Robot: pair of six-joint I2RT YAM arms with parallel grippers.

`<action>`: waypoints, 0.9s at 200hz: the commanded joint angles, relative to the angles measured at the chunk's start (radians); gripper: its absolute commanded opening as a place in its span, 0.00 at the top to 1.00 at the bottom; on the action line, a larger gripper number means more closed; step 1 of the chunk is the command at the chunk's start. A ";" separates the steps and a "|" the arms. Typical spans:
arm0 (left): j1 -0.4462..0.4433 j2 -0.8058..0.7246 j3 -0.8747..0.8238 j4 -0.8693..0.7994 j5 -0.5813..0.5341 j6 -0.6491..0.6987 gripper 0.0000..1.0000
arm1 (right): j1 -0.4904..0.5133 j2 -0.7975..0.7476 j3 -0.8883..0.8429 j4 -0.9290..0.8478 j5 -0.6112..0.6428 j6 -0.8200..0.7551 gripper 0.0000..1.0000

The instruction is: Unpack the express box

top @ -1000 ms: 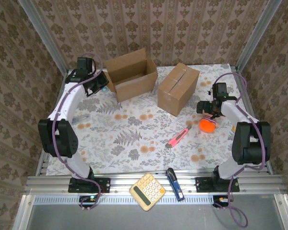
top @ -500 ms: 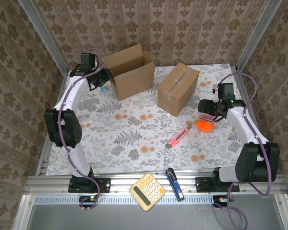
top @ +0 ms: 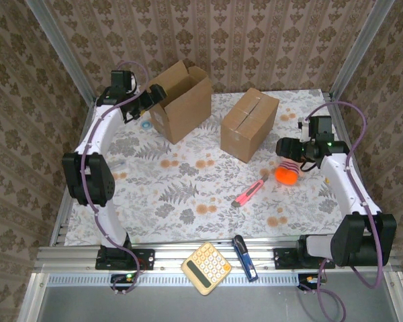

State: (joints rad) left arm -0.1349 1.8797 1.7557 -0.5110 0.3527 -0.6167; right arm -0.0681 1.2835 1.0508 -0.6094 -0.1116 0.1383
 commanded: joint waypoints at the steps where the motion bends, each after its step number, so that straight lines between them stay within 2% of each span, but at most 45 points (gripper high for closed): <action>1: -0.004 -0.121 -0.009 0.065 0.053 0.072 0.00 | 0.001 0.001 0.068 0.049 -0.099 0.022 0.00; 42: -0.111 -0.261 -0.039 -0.032 0.025 0.244 0.00 | 0.001 0.101 0.188 0.189 -0.186 0.040 0.00; 68: -0.195 -0.307 -0.050 -0.083 0.020 0.319 0.00 | 0.001 0.256 0.320 0.236 -0.197 0.054 0.00; 113: -0.296 -0.270 -0.074 -0.053 0.043 0.322 0.01 | 0.001 0.526 0.603 0.235 -0.180 0.064 0.00; 180: -0.400 -0.173 -0.070 0.004 0.026 0.293 0.03 | 0.002 0.873 0.961 0.114 -0.339 0.087 0.01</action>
State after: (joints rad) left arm -0.5091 1.7016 1.6863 -0.5354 0.3851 -0.3309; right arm -0.0681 2.0758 1.9179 -0.4175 -0.3511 0.1959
